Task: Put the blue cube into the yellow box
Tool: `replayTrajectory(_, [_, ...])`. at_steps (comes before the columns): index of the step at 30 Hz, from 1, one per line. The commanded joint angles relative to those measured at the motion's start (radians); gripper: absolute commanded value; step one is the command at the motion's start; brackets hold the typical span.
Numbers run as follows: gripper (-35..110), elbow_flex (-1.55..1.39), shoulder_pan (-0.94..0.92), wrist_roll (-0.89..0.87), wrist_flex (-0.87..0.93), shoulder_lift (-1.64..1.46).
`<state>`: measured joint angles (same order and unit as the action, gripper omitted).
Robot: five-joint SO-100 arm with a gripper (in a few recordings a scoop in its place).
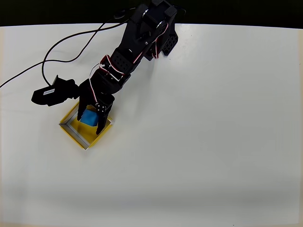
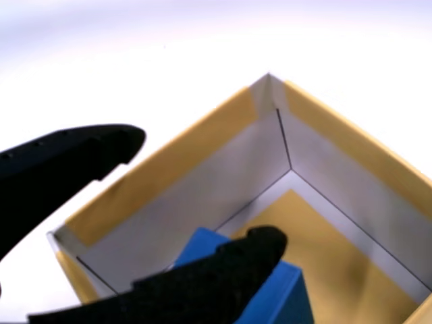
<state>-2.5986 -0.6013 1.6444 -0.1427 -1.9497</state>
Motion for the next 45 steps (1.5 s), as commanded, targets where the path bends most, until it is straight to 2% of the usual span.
replayTrajectory(1, [34, 0.02, 0.005, 0.0, -0.051, -0.109])
replayTrajectory(7, [16, 0.025, 0.153, 0.046, 0.02, -0.293])
replayTrajectory(15, [1, -0.081, 0.42, 0.114, 0.414, -0.595])
replayTrajectory(23, [0, -0.385, 0.667, 0.114, 0.772, -0.992])
replayTrajectory(27, [0, -0.545, 0.69, 0.147, 0.957, -1.141])
replayTrajectory(35, [0, -0.546, 0.683, 0.075, 1.471, -1.37])
replayTrajectory(38, [0, -0.546, 0.667, -0.006, 1.502, -1.391])
replayTrajectory(45, [0, -0.546, 0.604, -0.026, 1.502, -1.393])
